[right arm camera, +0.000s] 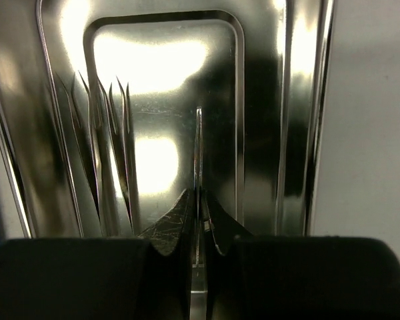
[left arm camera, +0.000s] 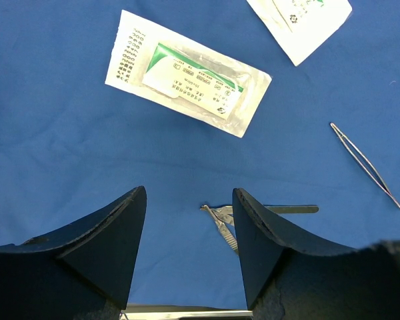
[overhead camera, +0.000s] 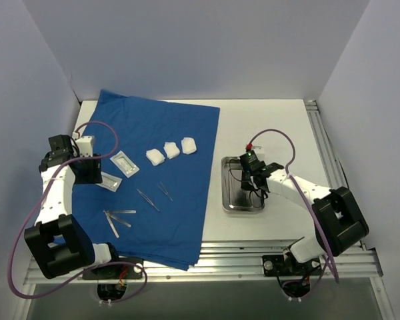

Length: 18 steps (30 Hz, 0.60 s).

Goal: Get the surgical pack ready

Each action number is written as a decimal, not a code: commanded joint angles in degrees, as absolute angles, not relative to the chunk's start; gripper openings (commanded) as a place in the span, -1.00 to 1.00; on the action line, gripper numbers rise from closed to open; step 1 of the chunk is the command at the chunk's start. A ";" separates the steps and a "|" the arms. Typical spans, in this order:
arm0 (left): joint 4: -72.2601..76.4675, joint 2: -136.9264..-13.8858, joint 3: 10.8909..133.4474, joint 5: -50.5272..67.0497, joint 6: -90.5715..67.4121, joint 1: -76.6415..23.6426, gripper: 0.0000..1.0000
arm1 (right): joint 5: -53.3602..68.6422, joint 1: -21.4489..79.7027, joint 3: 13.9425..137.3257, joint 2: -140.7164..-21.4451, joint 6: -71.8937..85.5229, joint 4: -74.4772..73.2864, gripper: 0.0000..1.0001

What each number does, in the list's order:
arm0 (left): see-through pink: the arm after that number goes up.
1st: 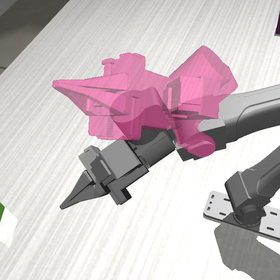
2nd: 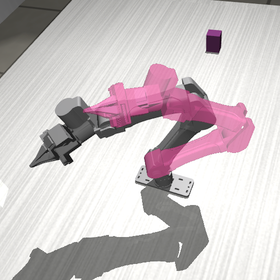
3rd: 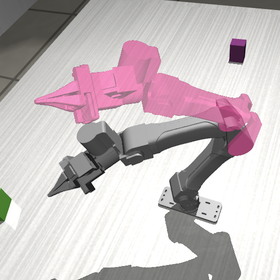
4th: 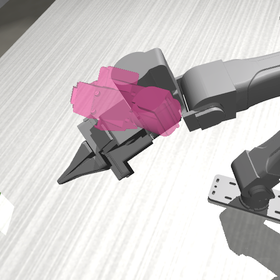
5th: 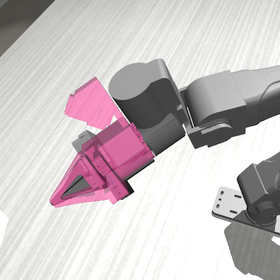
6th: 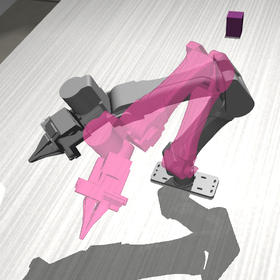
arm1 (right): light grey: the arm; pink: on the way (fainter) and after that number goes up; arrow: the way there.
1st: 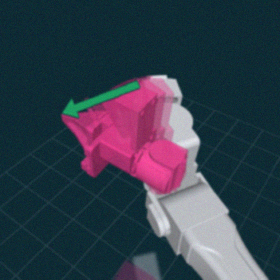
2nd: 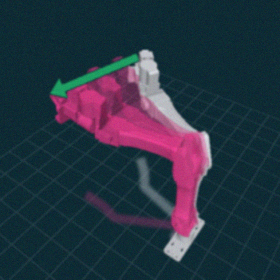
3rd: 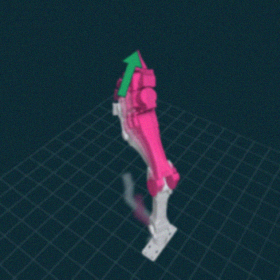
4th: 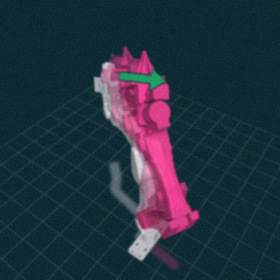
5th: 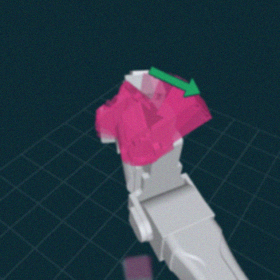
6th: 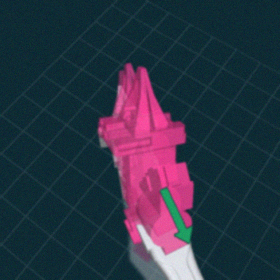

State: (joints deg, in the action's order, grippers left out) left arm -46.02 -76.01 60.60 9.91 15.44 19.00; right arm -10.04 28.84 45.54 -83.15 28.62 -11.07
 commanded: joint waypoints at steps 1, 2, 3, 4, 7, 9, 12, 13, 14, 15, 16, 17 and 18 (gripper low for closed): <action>-45.26 -75.85 61.96 11.25 15.73 19.07 0.28 | -8.36 28.83 45.53 -85.06 30.14 -7.39 -1.00; -45.18 -75.85 62.05 11.25 15.73 18.99 0.28 | -7.74 28.83 45.53 -85.77 30.23 -6.95 -1.00; -45.18 -75.94 62.05 11.25 15.73 18.98 0.28 | -7.13 28.83 45.44 -86.48 30.32 -5.73 -1.00; -45.26 -76.02 62.14 11.25 15.73 19.07 0.28 | -6.16 28.83 45.27 -87.70 30.67 -5.10 -1.00; -45.35 -76.20 62.31 11.25 15.73 18.99 0.28 | -5.63 28.92 45.09 -89.38 31.11 -3.52 -1.00; -45.35 -76.29 62.31 11.34 15.73 19.07 0.28 | -5.36 29.00 45.00 -90.00 31.29 -2.47 -1.00; -45.26 -76.64 62.40 11.34 15.73 19.07 0.28 | -4.13 29.09 45.00 -91.23 31.46 -1.50 -1.00; -45.26 -76.73 62.49 11.34 15.65 19.07 0.28 | -4.13 29.09 45.17 -91.93 31.46 -1.49 -1.00; -45.26 -76.82 62.49 11.42 15.73 19.07 0.28 | -4.13 29.44 45.26 -92.11 31.46 -1.58 -1.00; -45.35 -76.82 62.49 11.43 15.73 19.07 0.28 | -4.48 29.62 45.52 -92.46 31.46 -1.84 -1.00; -45.26 -76.90 62.49 11.43 15.73 18.99 0.28 | -4.74 29.97 45.61 -92.46 31.46 -2.02 -1.00; -45.26 -76.82 62.49 11.43 15.73 19.07 0.28 | -5.01 30.49 45.70 -92.46 31.46 -2.54 -1.00; -45.18 -76.90 62.49 11.43 15.73 19.07 0.28 | -5.62 30.76 45.96 -92.37 31.46 -2.81 -1.00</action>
State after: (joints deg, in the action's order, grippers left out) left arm -46.02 -76.82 60.60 9.98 15.44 19.00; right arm -4.93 29.52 45.28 -91.18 30.70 -0.16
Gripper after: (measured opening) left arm 0.640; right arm 0.019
